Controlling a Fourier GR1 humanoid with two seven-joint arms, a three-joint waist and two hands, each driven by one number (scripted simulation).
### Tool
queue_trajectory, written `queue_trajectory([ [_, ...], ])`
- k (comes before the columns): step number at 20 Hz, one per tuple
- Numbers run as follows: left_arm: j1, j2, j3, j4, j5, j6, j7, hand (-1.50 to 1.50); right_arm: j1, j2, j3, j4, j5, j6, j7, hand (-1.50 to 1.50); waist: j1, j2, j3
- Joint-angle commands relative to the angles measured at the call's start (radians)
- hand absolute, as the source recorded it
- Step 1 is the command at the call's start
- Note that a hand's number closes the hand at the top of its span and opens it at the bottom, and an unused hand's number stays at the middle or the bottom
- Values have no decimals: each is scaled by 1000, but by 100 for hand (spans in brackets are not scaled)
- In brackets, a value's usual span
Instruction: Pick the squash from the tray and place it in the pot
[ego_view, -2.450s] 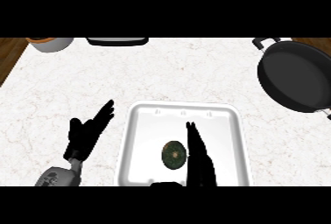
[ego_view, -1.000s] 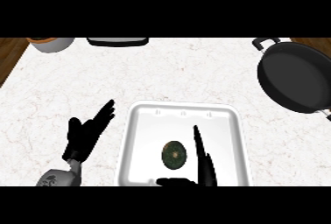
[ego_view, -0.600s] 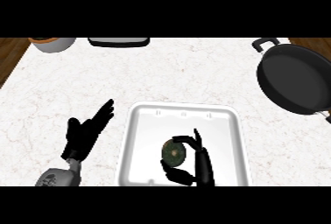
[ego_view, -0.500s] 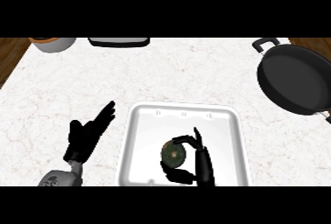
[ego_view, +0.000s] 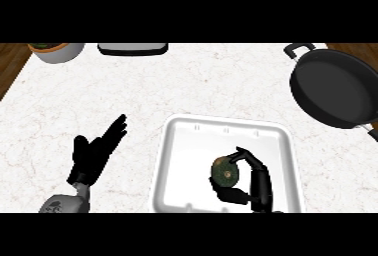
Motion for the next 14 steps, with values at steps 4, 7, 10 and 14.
queue_trajectory([
  [4,30,12,38,-3,12,17,-17,0,107,-451,-341,53,-168,219,-42,150,-73,18,9],
  [7,41,3,11,9,5,-5,-33,0,127,-605,-465,126,-254,409,-67,150,-40,22,8],
  [10,3,-23,-13,-34,-4,19,41,0,146,-651,-522,321,-240,497,-169,150,1,25,10],
  [14,-10,-9,2,-33,8,-16,27,0,89,-711,-557,488,-194,574,-203,150,15,24,7],
])
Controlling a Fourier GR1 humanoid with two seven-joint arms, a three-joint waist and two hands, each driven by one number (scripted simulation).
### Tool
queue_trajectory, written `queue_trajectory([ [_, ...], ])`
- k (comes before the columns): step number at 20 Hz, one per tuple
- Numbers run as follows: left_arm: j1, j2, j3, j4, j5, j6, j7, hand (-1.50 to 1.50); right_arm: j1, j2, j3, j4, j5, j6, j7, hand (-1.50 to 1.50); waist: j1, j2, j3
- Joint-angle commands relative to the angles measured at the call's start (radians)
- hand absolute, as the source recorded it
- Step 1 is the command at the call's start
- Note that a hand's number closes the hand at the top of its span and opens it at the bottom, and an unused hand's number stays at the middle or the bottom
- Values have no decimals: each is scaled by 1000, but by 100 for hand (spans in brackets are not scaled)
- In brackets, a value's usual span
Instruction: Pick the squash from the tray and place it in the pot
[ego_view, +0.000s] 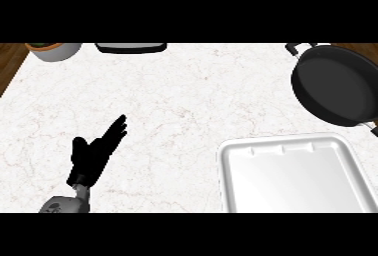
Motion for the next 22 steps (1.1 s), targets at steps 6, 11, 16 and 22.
queue_trajectory([
  [6,63,-23,-28,-61,-26,1,2,0,-32,-161,-60,37,96,-57,11,150,16,-2,-3],
  [11,-32,4,35,27,2,-37,15,0,-113,-222,-29,-78,170,-154,206,150,14,-1,-4],
  [16,-53,-14,33,54,-17,-30,4,0,-215,-293,-9,-127,245,-176,404,150,16,1,-4],
  [22,-15,-6,20,30,-18,-61,-24,0,-430,-295,119,-138,405,-175,668,150,40,5,-4],
])
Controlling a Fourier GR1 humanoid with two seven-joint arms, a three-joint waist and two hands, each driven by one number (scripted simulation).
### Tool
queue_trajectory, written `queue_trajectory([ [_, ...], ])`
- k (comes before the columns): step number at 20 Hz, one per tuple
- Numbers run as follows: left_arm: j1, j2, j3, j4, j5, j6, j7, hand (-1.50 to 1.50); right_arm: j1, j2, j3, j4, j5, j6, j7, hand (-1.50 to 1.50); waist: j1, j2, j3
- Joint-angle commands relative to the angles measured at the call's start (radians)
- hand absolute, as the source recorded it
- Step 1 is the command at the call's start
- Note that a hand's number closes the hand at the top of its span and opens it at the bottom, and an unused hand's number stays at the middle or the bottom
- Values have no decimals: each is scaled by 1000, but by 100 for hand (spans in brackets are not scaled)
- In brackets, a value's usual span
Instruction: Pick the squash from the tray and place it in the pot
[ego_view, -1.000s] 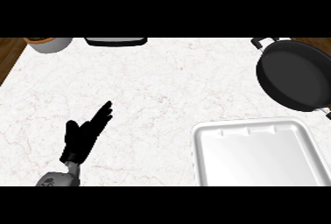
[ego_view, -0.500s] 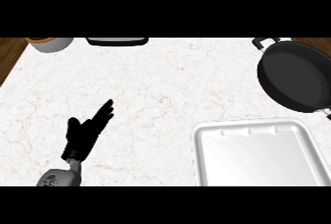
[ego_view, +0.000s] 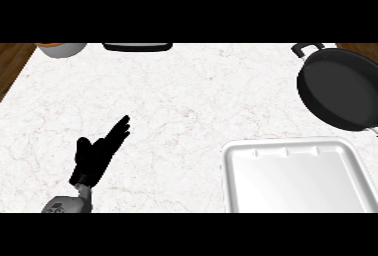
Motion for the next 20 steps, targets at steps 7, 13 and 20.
queue_trajectory([
  [7,-33,-50,-41,16,-44,20,-5,0,-378,94,179,210,303,62,248,150,44,13,2],
  [13,-35,-12,-1,74,-17,-29,-47,0,-473,145,311,323,513,58,337,150,36,14,1],
  [20,-94,-38,-8,39,-11,-16,22,0,-599,274,398,543,636,188,461,150,61,26,4],
])
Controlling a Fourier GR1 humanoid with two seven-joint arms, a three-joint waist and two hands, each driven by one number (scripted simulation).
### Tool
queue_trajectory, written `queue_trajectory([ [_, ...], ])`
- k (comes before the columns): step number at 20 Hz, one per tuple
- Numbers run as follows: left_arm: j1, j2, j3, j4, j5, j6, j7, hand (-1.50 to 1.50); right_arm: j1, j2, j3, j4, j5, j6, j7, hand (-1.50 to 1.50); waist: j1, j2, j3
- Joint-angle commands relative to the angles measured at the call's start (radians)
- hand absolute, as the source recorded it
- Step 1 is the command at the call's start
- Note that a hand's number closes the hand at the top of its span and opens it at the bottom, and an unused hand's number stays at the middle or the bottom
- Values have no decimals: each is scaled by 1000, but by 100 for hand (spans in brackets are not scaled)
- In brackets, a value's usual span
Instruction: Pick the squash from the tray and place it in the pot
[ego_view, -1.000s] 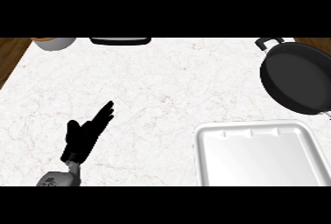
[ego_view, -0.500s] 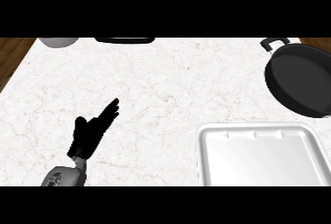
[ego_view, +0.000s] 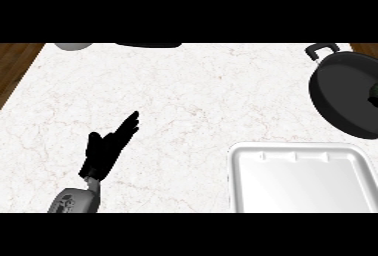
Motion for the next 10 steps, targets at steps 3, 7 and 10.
queue_trajectory([
  [3,12,-22,-28,-21,-17,11,12,0,-91,102,48,168,41,259,180,150,18,3,0],
  [7,-5,-4,-4,12,-10,-4,-17,0,-137,168,21,269,33,307,211,-150,11,9,2],
  [10,-36,6,14,13,-6,-2,20,0,-151,221,-35,278,0,213,123,-150,-4,6,3],
])
